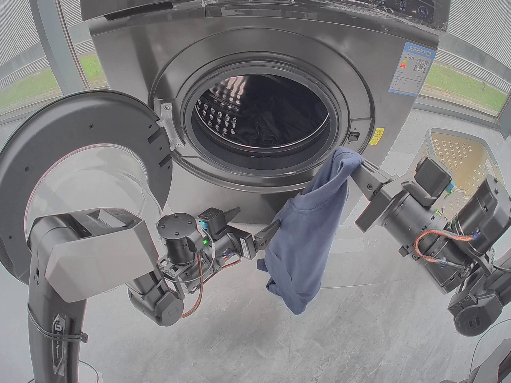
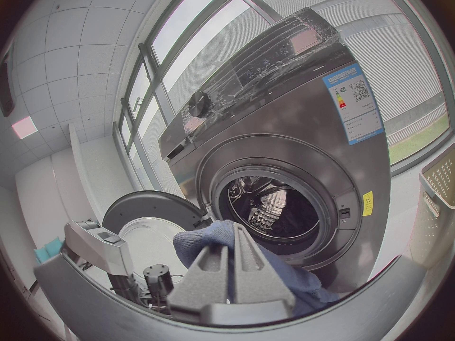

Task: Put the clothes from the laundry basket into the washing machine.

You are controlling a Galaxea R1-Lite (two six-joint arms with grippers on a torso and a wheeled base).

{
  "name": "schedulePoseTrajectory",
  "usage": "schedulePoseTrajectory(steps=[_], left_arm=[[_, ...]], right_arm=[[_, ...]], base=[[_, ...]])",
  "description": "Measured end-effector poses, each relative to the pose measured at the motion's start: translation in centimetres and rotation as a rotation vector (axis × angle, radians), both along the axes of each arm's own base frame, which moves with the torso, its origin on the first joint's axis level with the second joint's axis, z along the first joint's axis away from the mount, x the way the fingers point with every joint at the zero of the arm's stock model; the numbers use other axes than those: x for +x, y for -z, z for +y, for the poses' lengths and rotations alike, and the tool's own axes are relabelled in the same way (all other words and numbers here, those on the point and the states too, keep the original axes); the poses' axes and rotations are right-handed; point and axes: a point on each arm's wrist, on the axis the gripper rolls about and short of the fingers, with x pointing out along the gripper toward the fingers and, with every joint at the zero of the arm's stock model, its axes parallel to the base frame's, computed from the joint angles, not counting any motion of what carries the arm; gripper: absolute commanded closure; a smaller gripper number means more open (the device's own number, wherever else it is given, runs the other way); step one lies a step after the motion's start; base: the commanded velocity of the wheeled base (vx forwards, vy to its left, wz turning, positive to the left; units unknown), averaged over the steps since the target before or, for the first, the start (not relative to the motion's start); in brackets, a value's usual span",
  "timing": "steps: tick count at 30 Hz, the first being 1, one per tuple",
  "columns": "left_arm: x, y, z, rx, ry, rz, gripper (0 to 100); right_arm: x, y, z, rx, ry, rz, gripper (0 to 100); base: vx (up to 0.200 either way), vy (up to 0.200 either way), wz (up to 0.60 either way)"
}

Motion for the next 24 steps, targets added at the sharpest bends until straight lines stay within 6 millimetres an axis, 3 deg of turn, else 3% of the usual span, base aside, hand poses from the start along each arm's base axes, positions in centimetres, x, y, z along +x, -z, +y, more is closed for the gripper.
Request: schedulePoseTrajectory(steps=[11,18,24], left_arm=[[0.5,1.5,-1.3,0.009,0.012,0.009,0],[-2.5,2.4,-3.2,0.063,0.091,0.041,0],[-4.9,2.0,-4.7,0.077,0.157,0.044,0]], right_arm=[[-0.1,0.0,0.4,0.003,-0.015,0.003,100],[0.8,0.0,-0.1,0.005,0.019,0.0,100],[1.7,-0.1,-0.7,0.01,0.058,-0.004,100]], base=[[0.0,0.0,0.0],[0.0,0.0,0.0],[0.0,0.0,0.0]])
